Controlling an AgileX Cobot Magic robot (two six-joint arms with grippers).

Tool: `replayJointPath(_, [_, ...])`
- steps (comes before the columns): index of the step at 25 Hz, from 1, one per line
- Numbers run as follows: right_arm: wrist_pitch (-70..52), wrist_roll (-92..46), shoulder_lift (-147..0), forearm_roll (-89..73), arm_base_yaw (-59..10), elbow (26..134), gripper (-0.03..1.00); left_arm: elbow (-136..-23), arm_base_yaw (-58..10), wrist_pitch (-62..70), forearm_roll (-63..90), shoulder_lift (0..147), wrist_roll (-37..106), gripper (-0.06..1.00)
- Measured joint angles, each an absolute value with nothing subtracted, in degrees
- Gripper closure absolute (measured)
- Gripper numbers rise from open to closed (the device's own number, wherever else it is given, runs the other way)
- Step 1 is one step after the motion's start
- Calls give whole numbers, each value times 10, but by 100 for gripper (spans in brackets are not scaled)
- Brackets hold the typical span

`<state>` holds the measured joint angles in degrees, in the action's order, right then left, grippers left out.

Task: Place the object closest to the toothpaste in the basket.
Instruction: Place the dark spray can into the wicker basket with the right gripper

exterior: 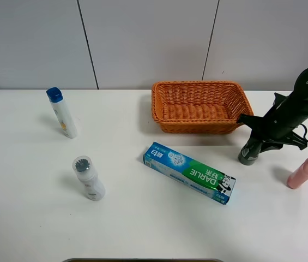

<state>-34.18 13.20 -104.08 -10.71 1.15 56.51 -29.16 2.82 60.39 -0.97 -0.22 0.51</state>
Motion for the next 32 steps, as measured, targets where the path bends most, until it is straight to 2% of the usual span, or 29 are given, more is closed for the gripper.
replayJointPath(9, [-346,130,-1035,-106,8,565,62,-292,28,604,-10,-2,5,0])
replayJointPath(19, [-365,126,-980,-107,-29,564,62,-292,28,604,-10,-2,5,0])
replayJointPath(32, [-364,103,-772,-90,-54,564,62,-292,28,604,-10,-2,5,0])
